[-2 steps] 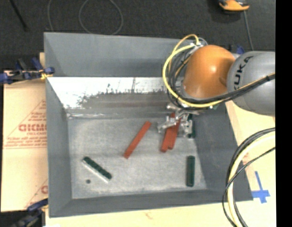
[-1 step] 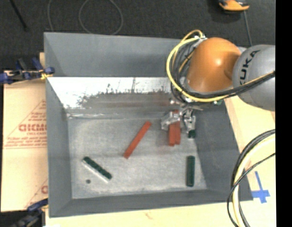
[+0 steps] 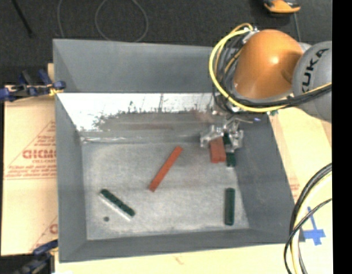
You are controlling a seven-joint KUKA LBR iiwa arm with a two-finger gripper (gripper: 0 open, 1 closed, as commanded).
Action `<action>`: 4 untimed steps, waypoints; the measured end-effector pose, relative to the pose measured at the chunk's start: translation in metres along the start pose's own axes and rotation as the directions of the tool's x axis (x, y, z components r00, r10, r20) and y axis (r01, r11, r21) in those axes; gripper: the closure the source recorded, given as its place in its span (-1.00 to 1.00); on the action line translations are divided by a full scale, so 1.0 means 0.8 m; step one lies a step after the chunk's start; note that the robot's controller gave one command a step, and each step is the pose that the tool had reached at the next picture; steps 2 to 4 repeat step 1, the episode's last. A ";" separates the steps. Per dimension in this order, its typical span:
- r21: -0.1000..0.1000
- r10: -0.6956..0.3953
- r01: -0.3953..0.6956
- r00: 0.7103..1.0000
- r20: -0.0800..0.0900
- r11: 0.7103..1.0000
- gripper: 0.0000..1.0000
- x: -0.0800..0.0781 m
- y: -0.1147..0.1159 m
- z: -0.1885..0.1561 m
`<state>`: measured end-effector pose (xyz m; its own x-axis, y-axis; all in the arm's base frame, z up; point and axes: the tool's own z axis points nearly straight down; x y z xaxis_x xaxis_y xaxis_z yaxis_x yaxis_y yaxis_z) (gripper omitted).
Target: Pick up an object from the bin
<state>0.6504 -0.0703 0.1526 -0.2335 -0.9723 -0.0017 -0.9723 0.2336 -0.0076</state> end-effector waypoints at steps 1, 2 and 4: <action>-0.001 0.010 -0.010 1.000 -0.001 1.000 1.00 0.001 -0.003 -0.042; -0.001 0.010 -0.010 1.000 -0.001 1.000 1.00 0.001 -0.003 -0.042; -0.001 0.010 -0.010 1.000 -0.001 1.000 1.00 0.001 -0.003 -0.042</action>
Offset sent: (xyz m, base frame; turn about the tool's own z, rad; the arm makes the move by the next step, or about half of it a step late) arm 0.0000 0.0000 0.0304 0.0000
